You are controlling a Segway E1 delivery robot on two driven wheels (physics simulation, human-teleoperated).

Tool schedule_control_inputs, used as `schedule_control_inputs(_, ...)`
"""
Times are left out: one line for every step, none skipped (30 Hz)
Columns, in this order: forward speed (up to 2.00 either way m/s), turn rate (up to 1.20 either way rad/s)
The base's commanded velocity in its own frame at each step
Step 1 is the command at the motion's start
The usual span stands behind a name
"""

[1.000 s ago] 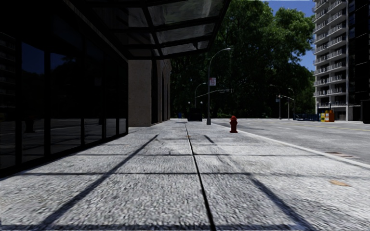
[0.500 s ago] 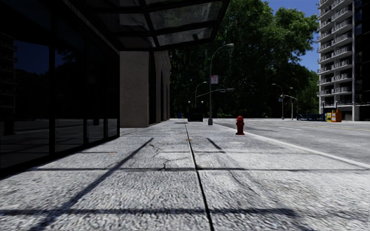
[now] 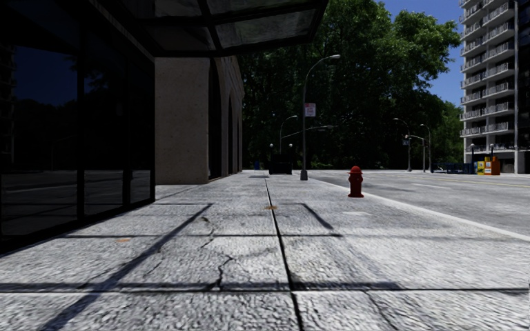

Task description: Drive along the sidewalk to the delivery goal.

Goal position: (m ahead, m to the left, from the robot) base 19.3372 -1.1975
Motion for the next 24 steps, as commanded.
schedule_control_inputs(2.00,0.00)
schedule_control_inputs(2.00,0.00)
schedule_control_inputs(2.00,0.00)
schedule_control_inputs(2.00,0.00)
schedule_control_inputs(2.00,0.00)
schedule_control_inputs(2.00,0.00)
schedule_control_inputs(2.00,0.00)
schedule_control_inputs(2.00,0.00)
schedule_control_inputs(2.00,0.00)
schedule_control_inputs(2.00,0.00)
schedule_control_inputs(2.00,-0.01)
schedule_control_inputs(2.00,-0.02)
schedule_control_inputs(2.00,-0.03)
schedule_control_inputs(2.00,-0.08)
schedule_control_inputs(2.00,-0.08)
schedule_control_inputs(2.00,-0.14)
schedule_control_inputs(2.00,-0.16)
schedule_control_inputs(2.00,-0.17)
schedule_control_inputs(2.00,-0.17)
schedule_control_inputs(2.00,-0.17)
schedule_control_inputs(2.00,-0.17)
schedule_control_inputs(2.00,-0.17)
schedule_control_inputs(2.00,-0.18)
schedule_control_inputs(2.00,-0.22)
